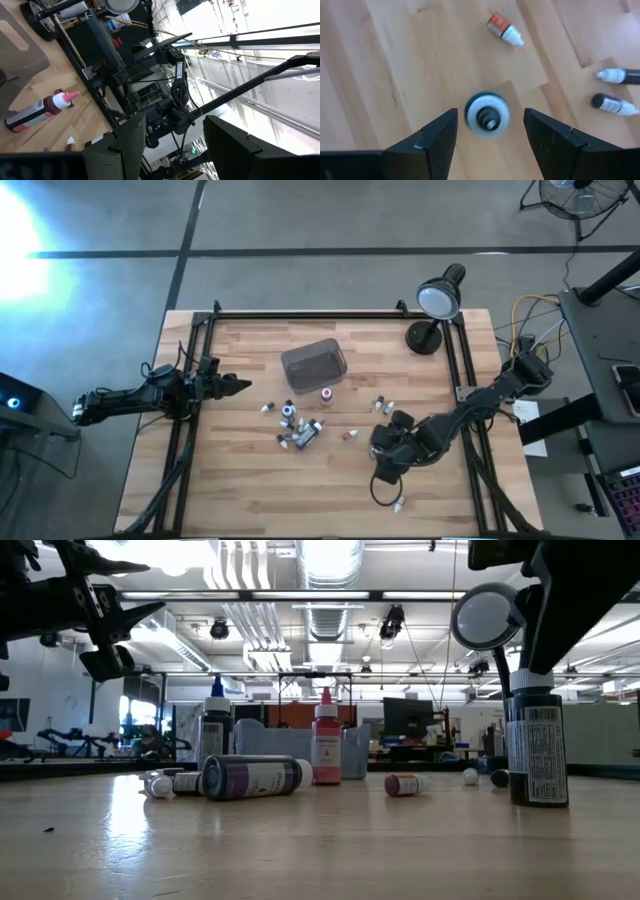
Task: Pick & Place food coloring
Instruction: Put the large blue food coloring bottle into the gray bin
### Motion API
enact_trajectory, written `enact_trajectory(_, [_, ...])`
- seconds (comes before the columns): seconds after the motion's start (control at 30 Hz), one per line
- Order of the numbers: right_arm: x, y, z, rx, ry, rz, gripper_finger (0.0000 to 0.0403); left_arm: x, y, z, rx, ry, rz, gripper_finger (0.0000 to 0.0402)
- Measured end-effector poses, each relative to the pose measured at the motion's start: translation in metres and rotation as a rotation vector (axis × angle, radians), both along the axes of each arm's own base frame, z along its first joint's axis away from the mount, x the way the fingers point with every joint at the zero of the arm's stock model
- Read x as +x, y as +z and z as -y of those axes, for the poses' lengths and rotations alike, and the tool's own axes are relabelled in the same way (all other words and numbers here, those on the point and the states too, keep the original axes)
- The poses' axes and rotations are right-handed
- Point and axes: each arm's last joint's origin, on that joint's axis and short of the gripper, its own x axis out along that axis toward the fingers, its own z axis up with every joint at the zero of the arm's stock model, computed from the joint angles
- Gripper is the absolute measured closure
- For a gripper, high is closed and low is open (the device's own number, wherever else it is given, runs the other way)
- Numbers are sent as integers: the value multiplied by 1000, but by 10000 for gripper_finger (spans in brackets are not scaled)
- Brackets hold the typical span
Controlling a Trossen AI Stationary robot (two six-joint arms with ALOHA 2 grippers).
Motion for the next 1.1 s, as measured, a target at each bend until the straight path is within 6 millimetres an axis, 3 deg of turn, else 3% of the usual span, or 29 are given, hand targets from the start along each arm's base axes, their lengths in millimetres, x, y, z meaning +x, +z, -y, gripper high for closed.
enact_trajectory(0.43, [4,-5,2,38,13,21,185,0,0,0,0,1,0,225])
enact_trajectory(1.1, [-4,-4,9,32,36,-71,297,0,0,0,3,2,0,225])
